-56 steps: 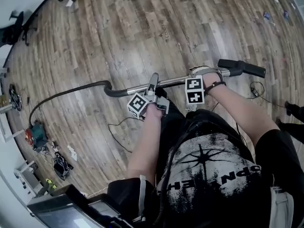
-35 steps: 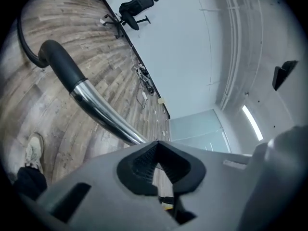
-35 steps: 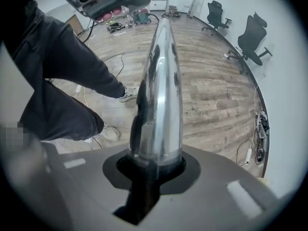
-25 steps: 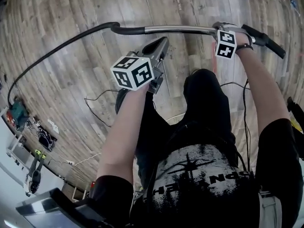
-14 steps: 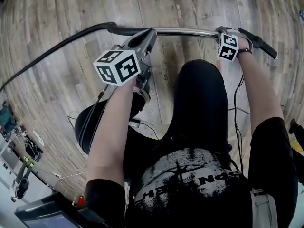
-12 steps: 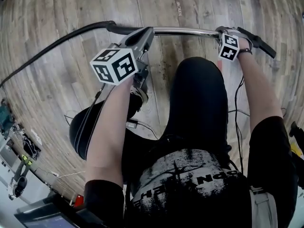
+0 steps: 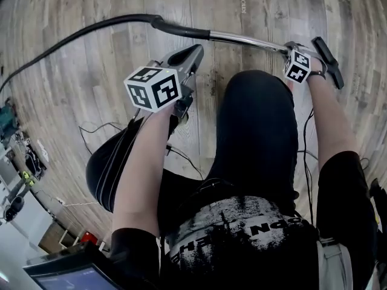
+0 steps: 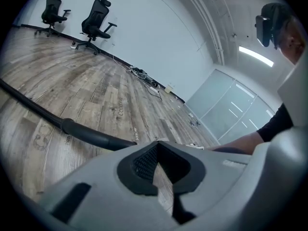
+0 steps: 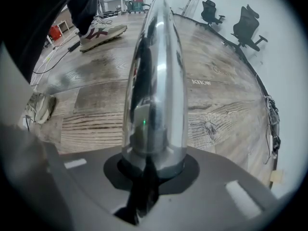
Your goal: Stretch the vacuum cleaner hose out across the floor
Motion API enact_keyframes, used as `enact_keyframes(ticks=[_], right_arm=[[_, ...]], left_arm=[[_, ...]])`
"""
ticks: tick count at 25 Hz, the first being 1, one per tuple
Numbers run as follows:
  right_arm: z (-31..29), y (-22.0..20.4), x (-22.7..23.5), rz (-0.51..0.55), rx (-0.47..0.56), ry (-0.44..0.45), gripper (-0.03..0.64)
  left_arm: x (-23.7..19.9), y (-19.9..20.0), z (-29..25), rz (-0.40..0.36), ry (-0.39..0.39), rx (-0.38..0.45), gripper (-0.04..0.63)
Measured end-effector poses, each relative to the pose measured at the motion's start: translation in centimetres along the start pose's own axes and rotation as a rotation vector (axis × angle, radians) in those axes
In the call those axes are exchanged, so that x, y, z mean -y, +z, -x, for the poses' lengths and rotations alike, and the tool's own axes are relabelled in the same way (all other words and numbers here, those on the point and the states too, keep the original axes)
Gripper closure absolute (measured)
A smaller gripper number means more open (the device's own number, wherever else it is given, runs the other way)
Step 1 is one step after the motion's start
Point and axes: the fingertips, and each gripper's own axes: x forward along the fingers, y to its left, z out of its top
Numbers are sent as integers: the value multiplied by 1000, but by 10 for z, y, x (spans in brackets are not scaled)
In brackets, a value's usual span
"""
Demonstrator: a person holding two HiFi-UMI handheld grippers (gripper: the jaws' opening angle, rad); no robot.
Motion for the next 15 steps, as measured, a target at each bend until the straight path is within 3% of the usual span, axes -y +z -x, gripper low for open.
enact_keyframes(ticks=[4,12,15], right_arm=[[-2,0,-2,-6,-18,28,543],[-15,-14,-22,25,-110,97,434],[-18,-28,-23,-44,-147,113,394]], left_arm=[[-3,-16,0,3,28,-27,595],[-9,-24,-9,19,40,-54,594],[-15,-28,-9,41,51,-60,594]])
